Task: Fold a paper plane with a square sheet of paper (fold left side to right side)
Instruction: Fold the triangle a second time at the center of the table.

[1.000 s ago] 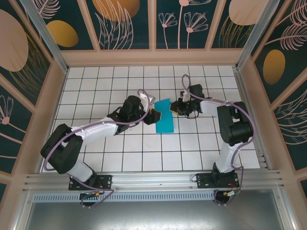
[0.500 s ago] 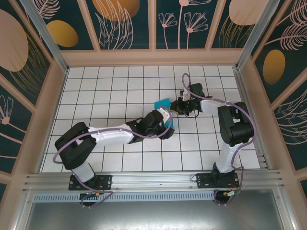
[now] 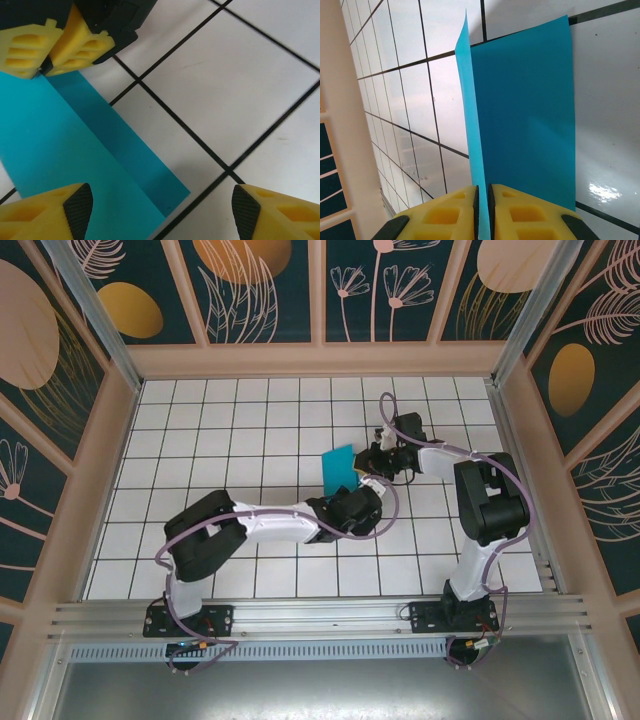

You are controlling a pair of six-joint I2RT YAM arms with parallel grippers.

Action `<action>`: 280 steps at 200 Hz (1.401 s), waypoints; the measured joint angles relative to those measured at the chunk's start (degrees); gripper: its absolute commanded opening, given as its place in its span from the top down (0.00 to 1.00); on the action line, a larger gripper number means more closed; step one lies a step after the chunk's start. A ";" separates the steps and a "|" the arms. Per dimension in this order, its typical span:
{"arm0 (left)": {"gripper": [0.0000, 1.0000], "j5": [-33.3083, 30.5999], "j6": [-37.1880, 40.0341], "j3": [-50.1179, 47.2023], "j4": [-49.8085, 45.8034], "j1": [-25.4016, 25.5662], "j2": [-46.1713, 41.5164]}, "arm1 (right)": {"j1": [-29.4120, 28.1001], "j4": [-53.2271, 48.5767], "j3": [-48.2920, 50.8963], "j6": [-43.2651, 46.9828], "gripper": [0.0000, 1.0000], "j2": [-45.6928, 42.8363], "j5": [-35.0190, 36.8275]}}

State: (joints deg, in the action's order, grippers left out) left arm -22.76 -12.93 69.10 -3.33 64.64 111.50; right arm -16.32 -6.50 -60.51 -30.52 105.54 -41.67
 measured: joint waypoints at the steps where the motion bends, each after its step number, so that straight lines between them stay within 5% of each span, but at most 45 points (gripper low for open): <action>1: 0.23 -0.26 0.02 0.09 -0.07 0.04 0.11 | 0.00 0.00 0.00 0.00 0.83 0.00 0.00; 51: 0.26 -10.34 0.92 3.30 -4.74 1.81 4.20 | -0.28 -0.02 -0.02 0.00 0.83 0.00 0.00; 79: 0.35 -12.83 1.53 3.67 -5.92 2.12 4.28 | -0.28 -0.09 -0.20 0.02 0.83 0.00 0.00; 193: 1.00 -12.07 2.58 3.19 -5.73 2.12 4.26 | -0.28 -1.51 -1.42 0.66 0.83 0.00 1.33; 222: 1.00 -12.07 2.36 2.56 -5.68 2.12 4.02 | -0.28 -1.49 -1.51 1.09 0.79 -0.20 1.88; 280: 1.00 -3.54 -0.24 -0.37 -3.96 -0.46 -1.14 | 1.70 1.14 -0.33 1.86 0.50 -11.89 6.88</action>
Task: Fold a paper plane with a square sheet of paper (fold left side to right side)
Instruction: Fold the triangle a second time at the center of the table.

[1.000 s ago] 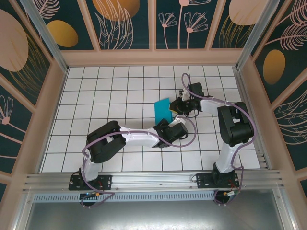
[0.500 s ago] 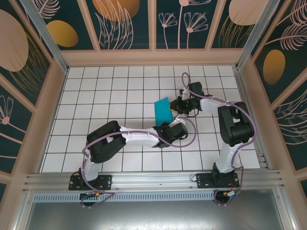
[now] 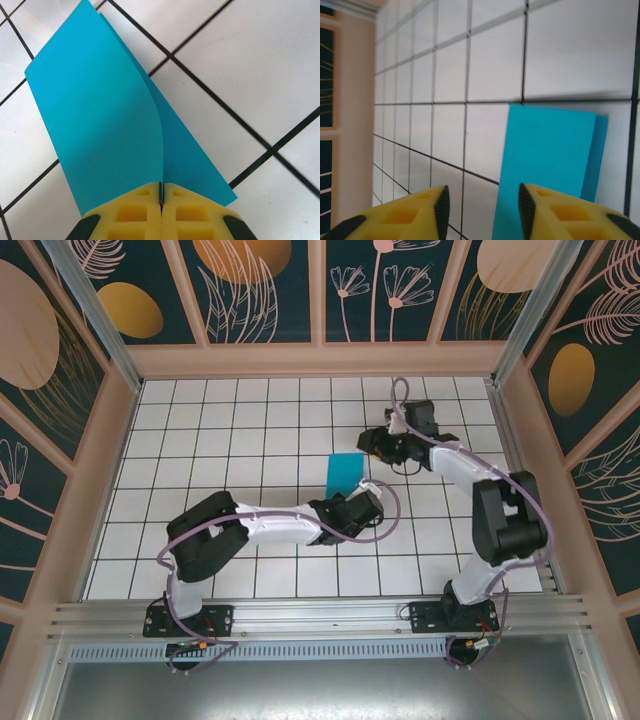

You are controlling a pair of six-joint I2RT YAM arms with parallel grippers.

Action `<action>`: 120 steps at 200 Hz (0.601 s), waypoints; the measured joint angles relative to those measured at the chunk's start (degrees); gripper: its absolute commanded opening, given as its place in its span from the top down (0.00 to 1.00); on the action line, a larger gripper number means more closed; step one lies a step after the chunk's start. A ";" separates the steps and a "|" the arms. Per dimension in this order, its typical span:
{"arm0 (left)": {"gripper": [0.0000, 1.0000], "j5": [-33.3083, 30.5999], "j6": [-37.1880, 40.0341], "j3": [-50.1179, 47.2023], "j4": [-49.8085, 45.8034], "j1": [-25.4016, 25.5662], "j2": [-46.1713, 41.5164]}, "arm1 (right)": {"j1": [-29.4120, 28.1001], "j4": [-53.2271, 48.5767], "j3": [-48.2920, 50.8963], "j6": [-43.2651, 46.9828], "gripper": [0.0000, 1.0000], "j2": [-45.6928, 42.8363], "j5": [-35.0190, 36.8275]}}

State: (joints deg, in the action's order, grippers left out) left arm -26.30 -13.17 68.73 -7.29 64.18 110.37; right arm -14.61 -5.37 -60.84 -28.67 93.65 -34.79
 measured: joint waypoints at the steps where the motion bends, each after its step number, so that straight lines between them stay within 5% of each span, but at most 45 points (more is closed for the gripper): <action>1: 1.00 0.15 0.00 -0.02 0.09 -0.07 -0.09 | 0.11 0.02 0.15 0.02 0.50 -0.44 0.09; 42: 1.00 11.82 -3.39 -0.92 3.45 -4.90 -2.64 | 4.15 2.56 8.31 -0.15 0.50 -12.41 4.59; 90: 1.00 23.80 -8.28 -1.77 5.68 -9.49 -2.64 | 4.15 4.96 23.08 -1.97 0.88 -21.29 6.29; 120: 1.00 30.71 -11.85 -3.23 8.37 -12.09 -2.64 | 0.26 9.18 31.43 -5.97 1.00 -21.97 6.29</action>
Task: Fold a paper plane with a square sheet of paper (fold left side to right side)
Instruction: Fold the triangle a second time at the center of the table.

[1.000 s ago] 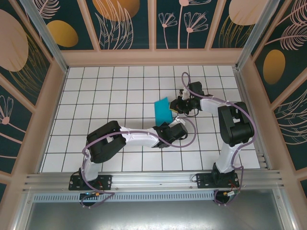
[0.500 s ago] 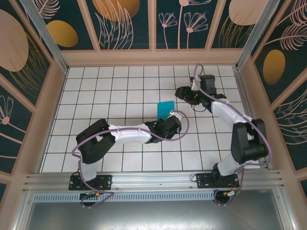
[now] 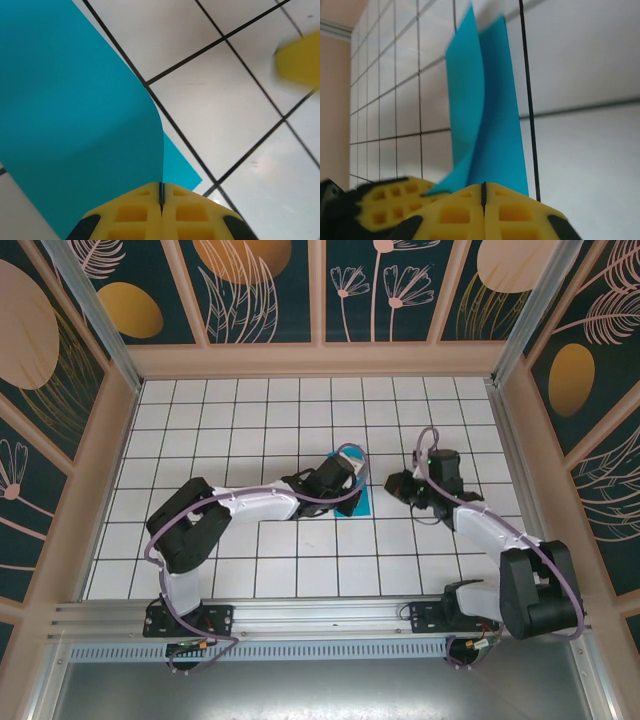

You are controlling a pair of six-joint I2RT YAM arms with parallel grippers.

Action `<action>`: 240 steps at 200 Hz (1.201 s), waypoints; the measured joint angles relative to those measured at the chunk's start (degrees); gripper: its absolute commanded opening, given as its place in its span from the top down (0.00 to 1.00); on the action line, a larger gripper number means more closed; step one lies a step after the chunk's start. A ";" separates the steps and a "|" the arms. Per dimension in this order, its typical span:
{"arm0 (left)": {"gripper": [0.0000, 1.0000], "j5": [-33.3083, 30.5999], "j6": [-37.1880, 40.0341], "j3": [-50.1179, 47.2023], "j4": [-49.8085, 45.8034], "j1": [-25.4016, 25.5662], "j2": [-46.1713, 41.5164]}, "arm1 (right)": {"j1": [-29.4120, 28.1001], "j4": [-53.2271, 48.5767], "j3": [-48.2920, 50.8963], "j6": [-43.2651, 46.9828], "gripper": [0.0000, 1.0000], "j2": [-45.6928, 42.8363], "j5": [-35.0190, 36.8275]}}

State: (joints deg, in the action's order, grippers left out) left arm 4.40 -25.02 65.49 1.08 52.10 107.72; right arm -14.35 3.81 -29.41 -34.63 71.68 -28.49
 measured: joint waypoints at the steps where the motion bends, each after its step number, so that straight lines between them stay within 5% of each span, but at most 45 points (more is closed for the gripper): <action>1: 1.00 0.17 -0.04 -0.07 0.11 -0.07 0.00 | -0.11 0.13 0.13 -0.09 1.00 0.00 0.00; 80: 1.00 6.78 -4.79 -2.25 2.78 -2.62 0.00 | -10.38 4.83 -1.36 -3.30 1.00 12.44 3.06; 240: 1.00 5.66 -2.54 -2.23 -0.33 -5.95 0.00 | -11.17 -3.98 -7.85 0.59 1.00 19.23 7.28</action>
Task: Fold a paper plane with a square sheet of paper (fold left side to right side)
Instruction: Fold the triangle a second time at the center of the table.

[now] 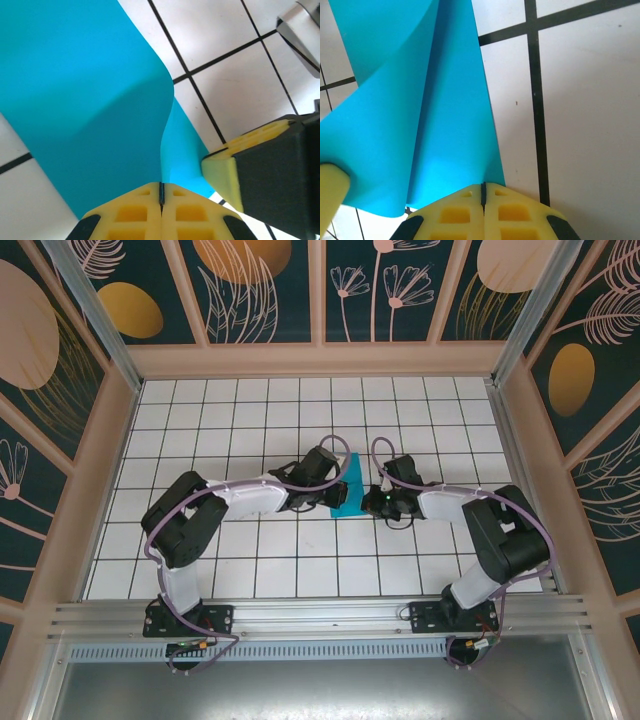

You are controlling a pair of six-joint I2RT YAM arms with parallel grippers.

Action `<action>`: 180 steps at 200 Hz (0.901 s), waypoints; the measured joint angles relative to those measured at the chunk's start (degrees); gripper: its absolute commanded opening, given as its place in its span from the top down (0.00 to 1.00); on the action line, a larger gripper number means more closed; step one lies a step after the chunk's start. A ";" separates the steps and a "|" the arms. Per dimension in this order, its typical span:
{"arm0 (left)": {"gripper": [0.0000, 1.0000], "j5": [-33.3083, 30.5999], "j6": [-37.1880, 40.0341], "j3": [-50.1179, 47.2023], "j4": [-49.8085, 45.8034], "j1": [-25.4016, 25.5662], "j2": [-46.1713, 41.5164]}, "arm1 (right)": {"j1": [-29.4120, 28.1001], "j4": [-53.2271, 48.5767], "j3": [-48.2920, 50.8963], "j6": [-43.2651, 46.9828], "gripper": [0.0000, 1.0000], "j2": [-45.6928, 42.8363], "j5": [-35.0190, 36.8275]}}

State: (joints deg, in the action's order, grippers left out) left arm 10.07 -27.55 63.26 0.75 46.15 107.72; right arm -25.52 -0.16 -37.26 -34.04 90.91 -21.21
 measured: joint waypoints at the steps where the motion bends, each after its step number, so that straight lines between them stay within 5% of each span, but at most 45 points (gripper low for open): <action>1: 1.00 0.02 0.09 0.00 -0.04 -0.09 0.00 | 0.00 -0.02 0.00 0.04 1.00 0.00 0.00; 180: 1.00 -3.74 5.51 3.08 -3.08 -2.01 4.70 | -0.09 -1.44 -0.87 1.16 1.00 0.26 0.31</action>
State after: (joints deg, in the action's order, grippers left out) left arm 6.33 -22.04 66.35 -2.33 44.14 112.42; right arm -25.61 -1.61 -38.13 -32.88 91.18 -20.91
